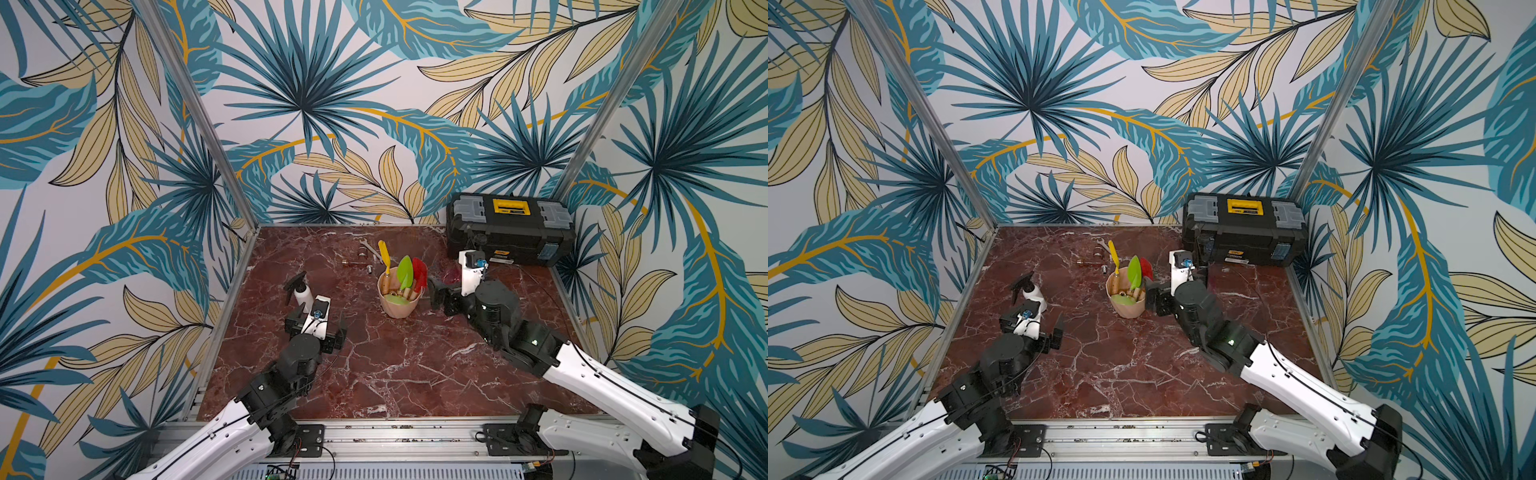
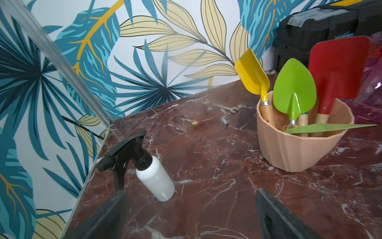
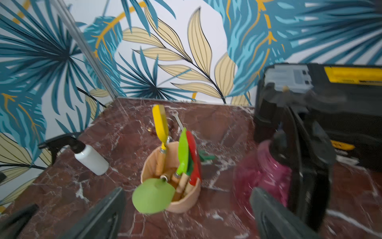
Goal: Organize the gardening tools
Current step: Reset both arms
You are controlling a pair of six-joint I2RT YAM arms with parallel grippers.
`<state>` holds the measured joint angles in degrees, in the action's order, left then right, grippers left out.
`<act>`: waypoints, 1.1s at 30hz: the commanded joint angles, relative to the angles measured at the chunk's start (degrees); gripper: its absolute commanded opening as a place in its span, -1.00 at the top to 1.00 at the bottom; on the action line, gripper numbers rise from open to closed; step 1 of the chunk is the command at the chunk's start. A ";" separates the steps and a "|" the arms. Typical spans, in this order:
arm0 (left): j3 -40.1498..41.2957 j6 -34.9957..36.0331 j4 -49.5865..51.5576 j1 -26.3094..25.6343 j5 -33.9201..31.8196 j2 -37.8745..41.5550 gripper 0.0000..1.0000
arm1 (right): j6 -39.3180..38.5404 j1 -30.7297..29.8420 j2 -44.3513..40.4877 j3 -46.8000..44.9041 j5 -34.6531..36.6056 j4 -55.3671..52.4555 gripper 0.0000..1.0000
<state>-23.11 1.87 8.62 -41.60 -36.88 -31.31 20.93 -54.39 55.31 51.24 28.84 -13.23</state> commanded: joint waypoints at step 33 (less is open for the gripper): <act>11.19 8.24 -83.51 31.63 22.38 -59.82 -1.00 | -23.91 45.34 21.77 -43.70 -11.95 90.93 -0.99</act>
<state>-11.11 10.81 -68.99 -10.02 -11.81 -91.88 -0.36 -9.34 75.55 6.11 18.61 70.19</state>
